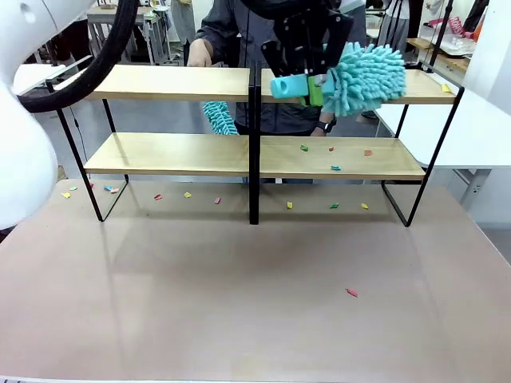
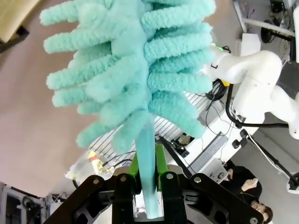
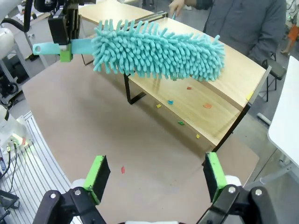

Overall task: Clean the shelves.
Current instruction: Clean a randomly selected level of the Shelf with the Duster.

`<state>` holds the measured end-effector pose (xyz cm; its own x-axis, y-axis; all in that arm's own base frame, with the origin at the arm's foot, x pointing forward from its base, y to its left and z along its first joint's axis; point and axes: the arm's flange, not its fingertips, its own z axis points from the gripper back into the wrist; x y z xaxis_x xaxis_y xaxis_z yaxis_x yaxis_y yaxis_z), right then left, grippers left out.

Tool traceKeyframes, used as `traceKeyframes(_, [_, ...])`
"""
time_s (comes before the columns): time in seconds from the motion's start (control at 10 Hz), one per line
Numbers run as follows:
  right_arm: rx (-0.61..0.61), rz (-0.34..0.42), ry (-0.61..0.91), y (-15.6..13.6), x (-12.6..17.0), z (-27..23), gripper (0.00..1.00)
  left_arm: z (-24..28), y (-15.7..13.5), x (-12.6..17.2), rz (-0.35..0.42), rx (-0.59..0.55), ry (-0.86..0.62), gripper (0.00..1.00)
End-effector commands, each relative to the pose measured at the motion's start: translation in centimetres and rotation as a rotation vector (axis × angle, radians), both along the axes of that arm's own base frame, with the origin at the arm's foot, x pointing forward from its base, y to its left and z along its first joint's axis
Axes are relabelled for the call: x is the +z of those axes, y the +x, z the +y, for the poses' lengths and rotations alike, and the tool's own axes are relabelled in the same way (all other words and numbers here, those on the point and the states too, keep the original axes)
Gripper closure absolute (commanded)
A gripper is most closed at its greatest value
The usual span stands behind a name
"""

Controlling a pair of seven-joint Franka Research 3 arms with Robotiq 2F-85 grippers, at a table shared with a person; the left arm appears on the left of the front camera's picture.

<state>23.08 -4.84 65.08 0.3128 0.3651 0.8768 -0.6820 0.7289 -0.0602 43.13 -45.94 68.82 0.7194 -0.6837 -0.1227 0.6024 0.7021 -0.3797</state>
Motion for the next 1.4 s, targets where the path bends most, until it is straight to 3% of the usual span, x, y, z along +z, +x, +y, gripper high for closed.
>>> traceKeyframes(0.0, [0.001, -0.001, 0.0, 0.0, 0.1, 0.0, 0.0, -7.4, 6.9, 7.5, -0.033, -0.059, 0.012, 0.88])
traceKeyframes(0.4, [0.001, -0.001, 0.0, 0.0, 0.1, 0.0, 0.0, -13.1, 8.2, 10.3, -0.046, -0.05, 0.019, 0.88])
traceKeyframes(0.8, [0.001, -0.001, 0.0, 0.0, 0.1, 0.0, 0.0, -16.0, 9.6, 12.5, -0.068, -0.034, -0.057, 0.88])
traceKeyframes(1.1, [0.001, -0.001, 0.0, 0.0, 0.1, 0.0, 0.0, -18.6, 11.0, 13.2, -0.069, -0.027, -0.017, 0.88])
traceKeyframes(1.2, [0.001, -0.001, 0.0, 0.0, 0.1, 0.0, 0.0, -18.8, 11.4, 12.9, -0.041, -0.025, -0.015, 0.88])
traceKeyframes(1.3, [0.001, -0.001, 0.0, 0.0, 0.1, 0.0, 0.0, -17.5, 10.9, 12.7, 0.056, -0.115, -0.064, 0.88])
